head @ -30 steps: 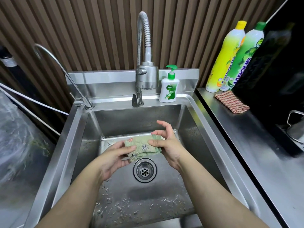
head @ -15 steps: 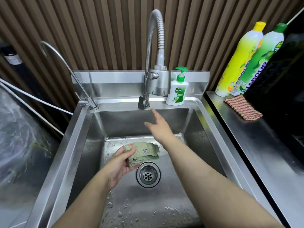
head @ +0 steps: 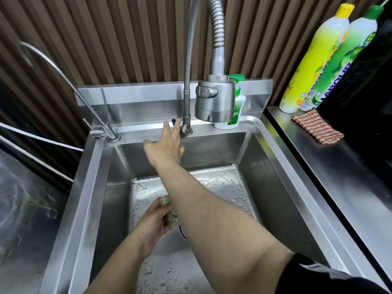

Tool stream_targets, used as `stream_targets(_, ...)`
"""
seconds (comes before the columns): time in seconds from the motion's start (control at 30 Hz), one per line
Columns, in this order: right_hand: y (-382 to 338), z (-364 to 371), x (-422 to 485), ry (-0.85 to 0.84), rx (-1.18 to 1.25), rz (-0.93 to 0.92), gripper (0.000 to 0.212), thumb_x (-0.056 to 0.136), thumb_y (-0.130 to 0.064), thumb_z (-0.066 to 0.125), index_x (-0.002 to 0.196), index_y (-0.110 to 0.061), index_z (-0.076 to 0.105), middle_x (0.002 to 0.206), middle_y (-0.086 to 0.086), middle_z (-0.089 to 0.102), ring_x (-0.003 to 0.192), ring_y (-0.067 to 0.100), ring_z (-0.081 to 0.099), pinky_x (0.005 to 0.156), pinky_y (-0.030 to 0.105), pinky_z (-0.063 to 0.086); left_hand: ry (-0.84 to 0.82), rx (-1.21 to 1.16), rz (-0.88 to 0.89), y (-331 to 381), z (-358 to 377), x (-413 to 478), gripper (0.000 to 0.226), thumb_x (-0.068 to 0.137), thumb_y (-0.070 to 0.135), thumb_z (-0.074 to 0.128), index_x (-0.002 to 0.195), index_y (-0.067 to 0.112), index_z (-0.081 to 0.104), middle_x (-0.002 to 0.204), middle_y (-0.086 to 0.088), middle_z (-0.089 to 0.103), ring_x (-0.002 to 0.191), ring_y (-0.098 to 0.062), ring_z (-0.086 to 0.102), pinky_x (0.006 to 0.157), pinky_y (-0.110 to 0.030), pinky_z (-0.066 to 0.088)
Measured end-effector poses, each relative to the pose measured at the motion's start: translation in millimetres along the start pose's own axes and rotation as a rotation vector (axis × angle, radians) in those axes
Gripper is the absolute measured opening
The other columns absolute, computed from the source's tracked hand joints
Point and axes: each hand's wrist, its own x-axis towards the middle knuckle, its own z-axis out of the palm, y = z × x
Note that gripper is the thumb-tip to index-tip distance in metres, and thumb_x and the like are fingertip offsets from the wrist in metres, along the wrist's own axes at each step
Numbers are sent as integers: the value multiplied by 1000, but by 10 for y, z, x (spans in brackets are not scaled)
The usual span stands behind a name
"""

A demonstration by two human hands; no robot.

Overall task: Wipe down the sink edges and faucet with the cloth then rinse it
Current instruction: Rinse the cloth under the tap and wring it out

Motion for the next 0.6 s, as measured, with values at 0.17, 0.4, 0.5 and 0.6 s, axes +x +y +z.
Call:
stream_targets(0.17, 30, -15, -41, -76, -56, -17, 83, 83, -34, 54, 150, -28, 6, 156, -4, -22, 145, 15, -15, 116, 47, 0, -35, 82, 0, 1, 34, 51, 32, 88, 16, 56, 118, 7, 53, 97, -10, 47, 91, -22, 39, 61, -24, 52)
stream_targets(0.4, 566, -143, -616, -384, -274, -102, 42, 88, -22, 50, 130, -26, 53, 145, 0, 44, 135, 20, 35, 115, 37, 19, 24, 147, -15, -26, 265, 80, 21, 96, 17, 39, 98, 16, 60, 87, -9, 63, 78, -16, 57, 62, -26, 55)
stream_targets(0.5, 1118, -447, -590, -230, -175, 280, 31, 85, -13, 44, 107, -18, 65, 116, 8, 64, 111, 28, 57, 97, 36, 45, 21, 73, -68, -86, 282, 139, 11, 93, 17, 53, 101, 11, 56, 106, -15, 68, 96, -27, 65, 86, -38, 53)
stream_targets(0.6, 1567, -667, -465, -115, 53, 480, 29, 86, -9, 42, 103, -12, 64, 111, 10, 64, 104, 28, 57, 91, 36, 47, 11, 55, -84, -88, 344, 216, 14, 89, 24, 58, 99, 15, 55, 90, -3, 69, 79, -16, 67, 97, -45, 47)
